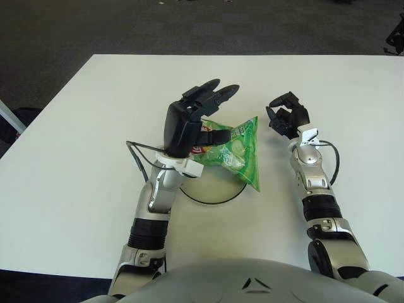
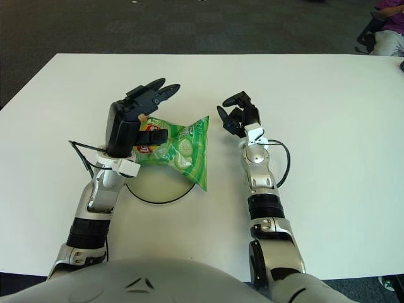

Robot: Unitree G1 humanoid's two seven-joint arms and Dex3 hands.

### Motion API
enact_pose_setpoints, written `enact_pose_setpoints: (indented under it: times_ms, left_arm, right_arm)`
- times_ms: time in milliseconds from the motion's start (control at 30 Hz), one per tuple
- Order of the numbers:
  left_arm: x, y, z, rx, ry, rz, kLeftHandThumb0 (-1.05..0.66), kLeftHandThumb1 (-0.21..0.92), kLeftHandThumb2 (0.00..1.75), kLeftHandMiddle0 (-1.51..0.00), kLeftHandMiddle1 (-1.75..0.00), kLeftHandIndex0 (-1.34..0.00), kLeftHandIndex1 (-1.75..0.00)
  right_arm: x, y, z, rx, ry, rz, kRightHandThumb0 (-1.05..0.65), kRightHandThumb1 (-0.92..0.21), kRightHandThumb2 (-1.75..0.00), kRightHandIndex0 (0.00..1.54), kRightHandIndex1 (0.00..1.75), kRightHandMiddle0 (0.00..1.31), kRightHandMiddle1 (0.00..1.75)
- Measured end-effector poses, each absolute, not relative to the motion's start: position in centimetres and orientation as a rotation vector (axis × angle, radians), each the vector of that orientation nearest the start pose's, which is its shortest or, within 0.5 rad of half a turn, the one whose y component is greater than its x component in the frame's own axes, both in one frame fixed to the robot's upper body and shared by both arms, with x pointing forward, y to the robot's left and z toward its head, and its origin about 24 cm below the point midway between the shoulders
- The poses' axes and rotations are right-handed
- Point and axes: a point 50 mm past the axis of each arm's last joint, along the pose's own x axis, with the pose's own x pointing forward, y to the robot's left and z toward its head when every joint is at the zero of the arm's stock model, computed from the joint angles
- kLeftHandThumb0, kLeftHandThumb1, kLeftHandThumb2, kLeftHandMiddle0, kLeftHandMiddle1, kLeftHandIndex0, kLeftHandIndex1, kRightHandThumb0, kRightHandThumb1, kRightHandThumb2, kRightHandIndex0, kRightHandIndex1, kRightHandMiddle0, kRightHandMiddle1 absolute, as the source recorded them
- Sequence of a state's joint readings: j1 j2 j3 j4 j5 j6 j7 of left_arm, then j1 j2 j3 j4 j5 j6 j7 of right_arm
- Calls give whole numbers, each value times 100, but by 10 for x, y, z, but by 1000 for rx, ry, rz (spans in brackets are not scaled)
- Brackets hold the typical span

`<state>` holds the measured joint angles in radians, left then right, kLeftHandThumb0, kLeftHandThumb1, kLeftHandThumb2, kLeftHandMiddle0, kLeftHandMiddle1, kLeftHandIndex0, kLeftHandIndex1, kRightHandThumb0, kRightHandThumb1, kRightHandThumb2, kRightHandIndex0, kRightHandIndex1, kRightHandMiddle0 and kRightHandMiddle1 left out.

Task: Put the snack into the plate.

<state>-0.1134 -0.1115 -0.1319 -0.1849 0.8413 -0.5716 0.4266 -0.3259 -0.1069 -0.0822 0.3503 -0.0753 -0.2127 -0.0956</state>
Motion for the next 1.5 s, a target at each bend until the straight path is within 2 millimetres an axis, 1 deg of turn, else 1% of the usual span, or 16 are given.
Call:
enact_pose_setpoints:
  times_ms: [200, 333, 533, 1500]
  left_arm:
    - [225, 71, 167, 531, -1015, 254, -55, 92, 66, -95, -1, -76, -78]
    - [222, 69, 175, 555, -1009, 301, -55, 92, 65, -96, -1, -75, -79]
    - [220, 67, 185, 543, -1014, 344, -55, 92, 65, -96, -1, -75, -80]
    - [221, 60, 189, 504, -999, 366, -55, 92, 65, -96, 0, -74, -81]
  right_arm:
    - [313, -174, 73, -155, -191, -101, -36, -86, -44, 77, 175, 41, 156]
    - [313, -174, 73, -153, -192, -102, -36, -86, -44, 77, 175, 41, 156]
    - [313, -174, 73, -153, -192, -101, -36, -85, -45, 77, 175, 41, 156]
    - [313, -175, 73, -153, -192, -101, -36, -85, -46, 77, 175, 41, 156]
